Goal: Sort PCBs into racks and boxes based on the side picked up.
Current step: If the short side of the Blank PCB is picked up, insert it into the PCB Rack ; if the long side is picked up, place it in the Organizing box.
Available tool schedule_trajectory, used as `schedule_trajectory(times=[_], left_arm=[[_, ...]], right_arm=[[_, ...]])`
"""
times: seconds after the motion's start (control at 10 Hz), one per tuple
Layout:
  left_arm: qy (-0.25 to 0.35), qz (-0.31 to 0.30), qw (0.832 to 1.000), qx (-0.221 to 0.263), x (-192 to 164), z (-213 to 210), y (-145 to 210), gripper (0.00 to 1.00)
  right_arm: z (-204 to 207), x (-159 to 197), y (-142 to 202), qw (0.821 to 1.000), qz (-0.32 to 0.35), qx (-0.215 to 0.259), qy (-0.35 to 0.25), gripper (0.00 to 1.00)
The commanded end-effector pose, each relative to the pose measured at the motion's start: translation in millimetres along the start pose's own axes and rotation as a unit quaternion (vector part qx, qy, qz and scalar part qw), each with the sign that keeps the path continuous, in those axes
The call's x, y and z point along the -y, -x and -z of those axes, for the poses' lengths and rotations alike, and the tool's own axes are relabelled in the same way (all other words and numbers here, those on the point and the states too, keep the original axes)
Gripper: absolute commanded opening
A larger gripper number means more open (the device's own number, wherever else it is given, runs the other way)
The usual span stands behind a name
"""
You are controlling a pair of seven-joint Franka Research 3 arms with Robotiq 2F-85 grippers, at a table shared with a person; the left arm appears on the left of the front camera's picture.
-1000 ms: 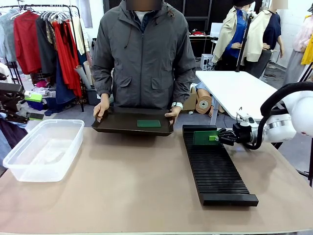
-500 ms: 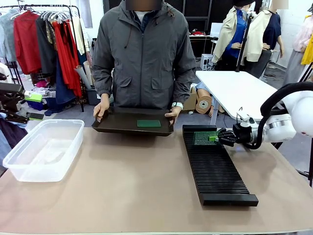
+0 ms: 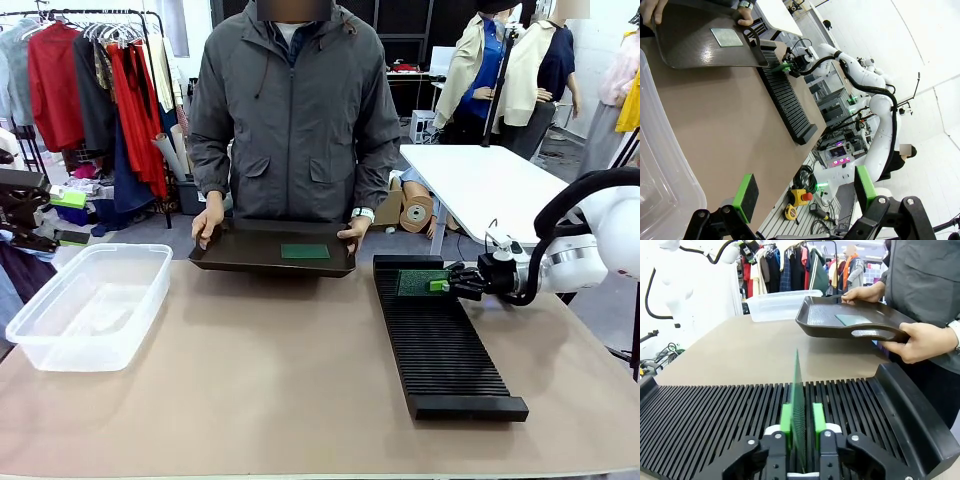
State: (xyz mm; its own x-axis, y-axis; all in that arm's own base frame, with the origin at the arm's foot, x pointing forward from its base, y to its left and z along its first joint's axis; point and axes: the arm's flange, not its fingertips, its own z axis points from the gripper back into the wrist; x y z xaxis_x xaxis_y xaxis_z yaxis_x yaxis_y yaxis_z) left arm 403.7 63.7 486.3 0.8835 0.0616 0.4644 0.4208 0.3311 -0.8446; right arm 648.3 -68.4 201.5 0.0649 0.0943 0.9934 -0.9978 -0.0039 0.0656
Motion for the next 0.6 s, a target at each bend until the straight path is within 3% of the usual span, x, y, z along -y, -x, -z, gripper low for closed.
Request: schedule_trajectory(times=[0.0, 0.1, 0.2, 0.5], left_arm=[[0.0, -0.001, 1.0, -0.003, 2.4, -1.3, 1.0, 1.0], [0.0, -0.001, 1.0, -0.003, 2.4, -1.3, 1.0, 1.0], [0.0, -0.001, 1.0, -0.003, 2.4, -1.3, 1.0, 1.0], [0.0, -0.001, 1.0, -0.003, 2.4, -1.3, 1.0, 1.0]], right_arm=[[2.2, -0.6, -4.3, 1.0, 0.017, 0.012, 0.014, 0.72], [1.9, -0.8, -5.6, 1.0, 0.018, 0.015, 0.018, 0.92], [1.5, -0.5, -7.3, 0.999, 0.019, 0.018, 0.022, 1.0], [1.6, 0.4, -11.6, 0.999, 0.02, 0.024, 0.032, 1.0]])
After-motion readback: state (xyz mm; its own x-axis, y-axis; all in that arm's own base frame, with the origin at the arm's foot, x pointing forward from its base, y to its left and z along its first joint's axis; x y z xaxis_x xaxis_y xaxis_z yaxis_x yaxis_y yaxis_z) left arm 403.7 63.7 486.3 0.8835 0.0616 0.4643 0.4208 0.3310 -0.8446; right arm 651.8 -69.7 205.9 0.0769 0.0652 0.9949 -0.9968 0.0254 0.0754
